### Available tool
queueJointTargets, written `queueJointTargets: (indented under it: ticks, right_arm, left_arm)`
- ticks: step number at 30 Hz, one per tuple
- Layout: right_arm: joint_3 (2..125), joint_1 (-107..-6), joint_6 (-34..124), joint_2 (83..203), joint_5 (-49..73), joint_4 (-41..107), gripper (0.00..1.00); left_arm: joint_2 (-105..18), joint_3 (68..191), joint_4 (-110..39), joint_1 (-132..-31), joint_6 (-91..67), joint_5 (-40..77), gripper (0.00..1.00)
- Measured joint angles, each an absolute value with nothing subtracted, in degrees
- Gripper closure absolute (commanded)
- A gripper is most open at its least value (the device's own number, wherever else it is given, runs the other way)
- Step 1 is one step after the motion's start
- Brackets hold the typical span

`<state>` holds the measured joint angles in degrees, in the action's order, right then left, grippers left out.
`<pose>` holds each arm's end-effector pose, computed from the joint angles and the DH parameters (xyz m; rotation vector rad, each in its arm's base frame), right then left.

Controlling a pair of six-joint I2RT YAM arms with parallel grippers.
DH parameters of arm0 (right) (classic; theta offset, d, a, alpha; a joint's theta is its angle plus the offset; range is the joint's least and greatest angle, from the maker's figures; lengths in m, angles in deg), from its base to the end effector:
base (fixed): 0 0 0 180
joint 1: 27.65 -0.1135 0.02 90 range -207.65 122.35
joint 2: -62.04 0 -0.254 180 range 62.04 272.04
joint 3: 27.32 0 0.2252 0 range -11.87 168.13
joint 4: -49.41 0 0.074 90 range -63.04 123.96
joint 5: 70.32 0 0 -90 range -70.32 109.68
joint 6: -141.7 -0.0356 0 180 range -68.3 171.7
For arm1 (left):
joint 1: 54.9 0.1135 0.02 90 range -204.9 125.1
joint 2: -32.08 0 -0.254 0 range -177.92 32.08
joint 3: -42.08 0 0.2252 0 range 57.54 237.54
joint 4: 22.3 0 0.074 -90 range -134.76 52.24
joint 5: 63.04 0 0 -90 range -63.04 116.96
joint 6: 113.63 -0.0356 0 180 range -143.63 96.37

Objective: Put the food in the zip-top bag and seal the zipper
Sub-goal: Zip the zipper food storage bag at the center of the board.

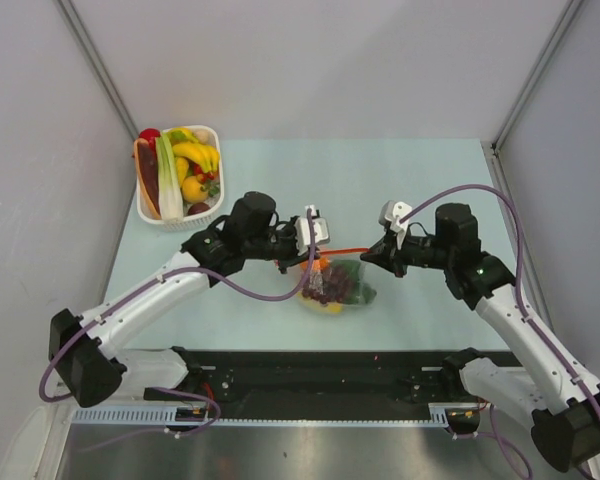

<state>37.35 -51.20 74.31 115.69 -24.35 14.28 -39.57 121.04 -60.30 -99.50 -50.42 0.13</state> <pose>0.1564 0.0952 0.3204 -1.1903 1.5366 0.7702 0.1698 -0.1900 0.3293 1.4538 1.5358 -0.6785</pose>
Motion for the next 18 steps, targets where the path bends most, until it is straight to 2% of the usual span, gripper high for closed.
queueJointTargets:
  ticks: [18]
  right_arm:
    - [36.4,-40.6,75.8,111.5,-28.0,10.5,1.00]
  left_arm:
    - [-30.6,119.8,-72.5,-88.9,-59.7,0.9,0.98]
